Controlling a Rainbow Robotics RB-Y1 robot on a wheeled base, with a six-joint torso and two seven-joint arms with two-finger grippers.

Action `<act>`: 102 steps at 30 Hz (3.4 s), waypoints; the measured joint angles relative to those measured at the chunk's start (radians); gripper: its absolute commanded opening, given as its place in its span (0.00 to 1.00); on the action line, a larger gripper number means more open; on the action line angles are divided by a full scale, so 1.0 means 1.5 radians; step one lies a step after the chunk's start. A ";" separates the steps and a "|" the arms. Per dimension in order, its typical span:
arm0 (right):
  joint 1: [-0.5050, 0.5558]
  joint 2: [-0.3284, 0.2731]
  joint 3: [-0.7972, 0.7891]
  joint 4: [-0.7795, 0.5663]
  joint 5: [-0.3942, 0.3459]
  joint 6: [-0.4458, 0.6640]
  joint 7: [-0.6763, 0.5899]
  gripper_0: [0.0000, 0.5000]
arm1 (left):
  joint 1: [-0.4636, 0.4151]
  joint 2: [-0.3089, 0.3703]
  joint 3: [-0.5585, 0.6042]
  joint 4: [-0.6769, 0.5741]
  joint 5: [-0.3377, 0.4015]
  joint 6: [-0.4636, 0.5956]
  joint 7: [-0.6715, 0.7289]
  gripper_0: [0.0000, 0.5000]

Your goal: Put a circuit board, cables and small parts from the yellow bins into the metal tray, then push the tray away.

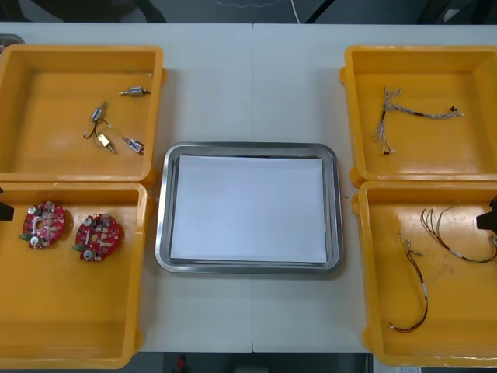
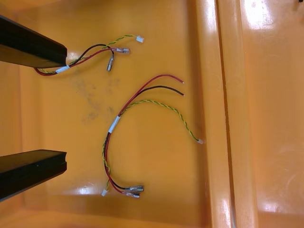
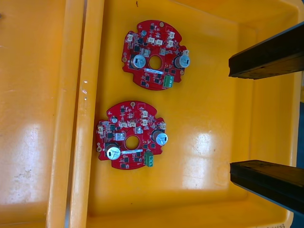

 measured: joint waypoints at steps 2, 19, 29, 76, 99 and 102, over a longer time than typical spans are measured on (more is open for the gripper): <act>0.000 0.000 0.000 0.000 0.000 0.000 0.000 1.00 | 0.000 0.000 0.000 0.000 0.000 0.000 0.000 1.00; 0.000 0.000 0.000 0.000 0.000 0.000 0.000 1.00 | 0.000 0.000 0.000 0.000 0.000 0.000 0.000 1.00; 0.000 0.000 0.000 0.000 0.000 0.000 0.000 1.00 | 0.000 0.000 0.000 0.000 0.000 0.000 0.000 1.00; 0.000 0.000 0.000 0.000 0.000 0.000 0.000 1.00 | 0.000 0.000 0.000 0.000 0.000 0.000 0.000 1.00; 0.000 0.000 0.000 0.000 0.000 0.000 0.000 1.00 | 0.000 0.000 0.000 0.000 0.000 0.000 0.000 1.00; 0.000 0.000 0.000 0.000 0.000 0.000 0.000 1.00 | 0.000 0.000 0.000 0.000 0.000 0.000 0.000 1.00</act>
